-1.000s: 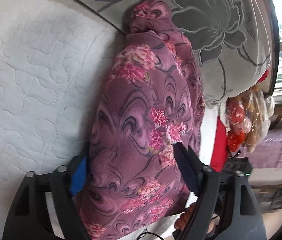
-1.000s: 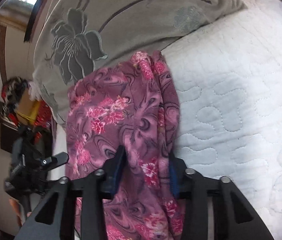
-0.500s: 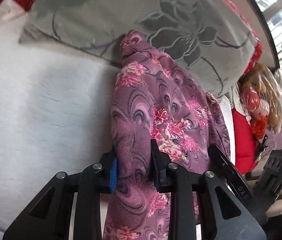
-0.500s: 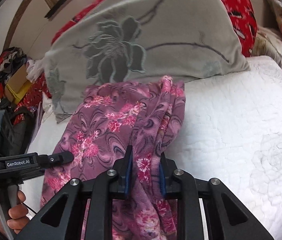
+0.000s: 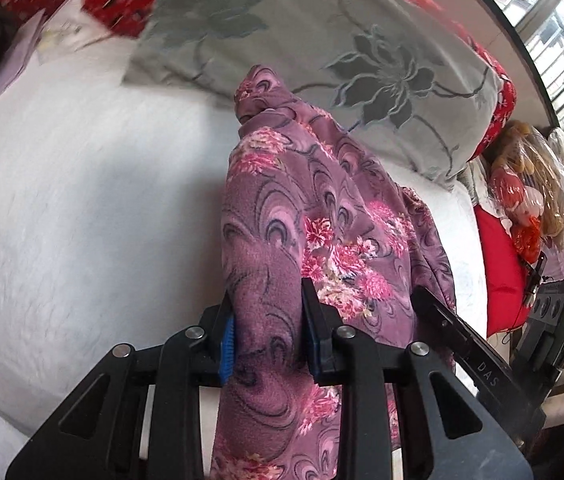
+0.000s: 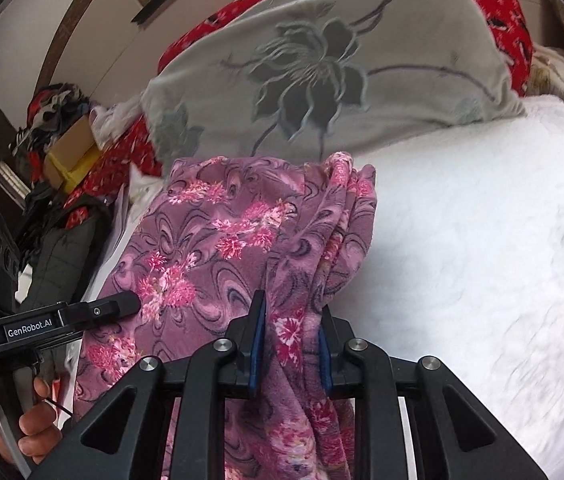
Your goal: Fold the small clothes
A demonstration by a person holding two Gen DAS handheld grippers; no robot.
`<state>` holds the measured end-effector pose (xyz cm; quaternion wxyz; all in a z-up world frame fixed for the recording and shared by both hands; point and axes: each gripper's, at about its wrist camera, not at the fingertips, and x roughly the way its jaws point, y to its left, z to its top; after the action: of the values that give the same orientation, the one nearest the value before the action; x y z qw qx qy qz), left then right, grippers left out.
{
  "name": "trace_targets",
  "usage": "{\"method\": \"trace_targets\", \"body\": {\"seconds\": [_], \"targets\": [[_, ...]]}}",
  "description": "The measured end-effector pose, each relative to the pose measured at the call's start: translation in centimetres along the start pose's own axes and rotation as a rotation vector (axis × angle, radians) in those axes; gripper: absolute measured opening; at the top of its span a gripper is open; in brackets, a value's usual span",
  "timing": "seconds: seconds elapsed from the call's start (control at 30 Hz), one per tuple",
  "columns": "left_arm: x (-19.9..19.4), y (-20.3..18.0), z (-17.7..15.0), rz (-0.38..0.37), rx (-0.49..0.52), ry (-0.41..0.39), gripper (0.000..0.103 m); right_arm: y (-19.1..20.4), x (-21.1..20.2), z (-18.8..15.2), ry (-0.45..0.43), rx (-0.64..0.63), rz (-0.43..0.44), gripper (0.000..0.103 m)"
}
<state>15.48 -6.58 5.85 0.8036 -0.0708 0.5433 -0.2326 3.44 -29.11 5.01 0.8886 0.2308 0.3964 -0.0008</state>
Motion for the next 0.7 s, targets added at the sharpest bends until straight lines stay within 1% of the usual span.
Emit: {"method": "trace_targets", "body": {"seconds": [0.07, 0.17, 0.2, 0.23, 0.27, 0.3, 0.33, 0.37, 0.43, 0.47, 0.5, 0.57, 0.63, 0.7], "targets": [[0.5, 1.9, -1.6, -0.002, -0.028, 0.03, 0.026, 0.5, 0.5, -1.2, 0.026, 0.002, 0.01, 0.022], [2.7, 4.8, -3.8, 0.001, -0.079, 0.113, 0.028, 0.8, 2.0, -3.3, 0.09, 0.002, 0.017, 0.022], [3.2, 5.5, -4.2, 0.003, -0.092, 0.133, 0.035, 0.7, 2.8, -4.1, 0.117, -0.005, 0.009, 0.023], [3.3, 6.4, -4.4, -0.031, -0.112, 0.13, 0.036, 0.6, 3.6, -4.8, 0.15, -0.013, -0.011, 0.025], [3.1, 7.0, -4.4, -0.061, -0.131, 0.131, 0.035, 0.2, 4.5, -5.5, 0.186, -0.016, -0.042, 0.028], [2.7, 7.4, -4.3, -0.077, -0.147, 0.133, 0.035, -0.2, 4.6, -5.6, 0.186, -0.003, -0.037, 0.029], [2.0, 7.6, -3.9, -0.088, -0.155, 0.113, 0.035, -0.8, 4.4, -5.3, 0.179, 0.033, -0.015, 0.029], [1.3, 7.6, -3.5, -0.097, -0.152, 0.086, 0.034, -1.1, 4.1, -4.9, 0.173, 0.054, -0.012, 0.03], [0.0, 6.9, -2.0, -0.116, -0.129, 0.026, 0.034, -1.5, 3.4, -3.7, 0.145, 0.084, -0.038, 0.033], [-0.3, 6.3, -1.2, -0.121, -0.112, 0.005, 0.034, -1.6, 2.9, -2.9, 0.116, 0.09, -0.054, 0.033], [-0.3, 5.3, -0.1, -0.122, -0.084, -0.013, 0.034, -1.4, 2.6, -2.1, 0.085, 0.084, -0.052, 0.033], [0.5, 3.9, 1.4, -0.108, -0.051, -0.026, 0.035, -0.5, 2.8, -0.7, 0.051, 0.043, -0.031, 0.031], [2.3, 2.5, 3.1, -0.077, -0.017, -0.02, 0.035, 0.8, 3.5, 0.2, 0.043, -0.015, -0.029, 0.029], [4.5, 1.6, 4.4, -0.033, 0.0, -0.006, 0.035, 2.1, 4.8, 0.9, 0.041, -0.09, -0.046, 0.029]]}}
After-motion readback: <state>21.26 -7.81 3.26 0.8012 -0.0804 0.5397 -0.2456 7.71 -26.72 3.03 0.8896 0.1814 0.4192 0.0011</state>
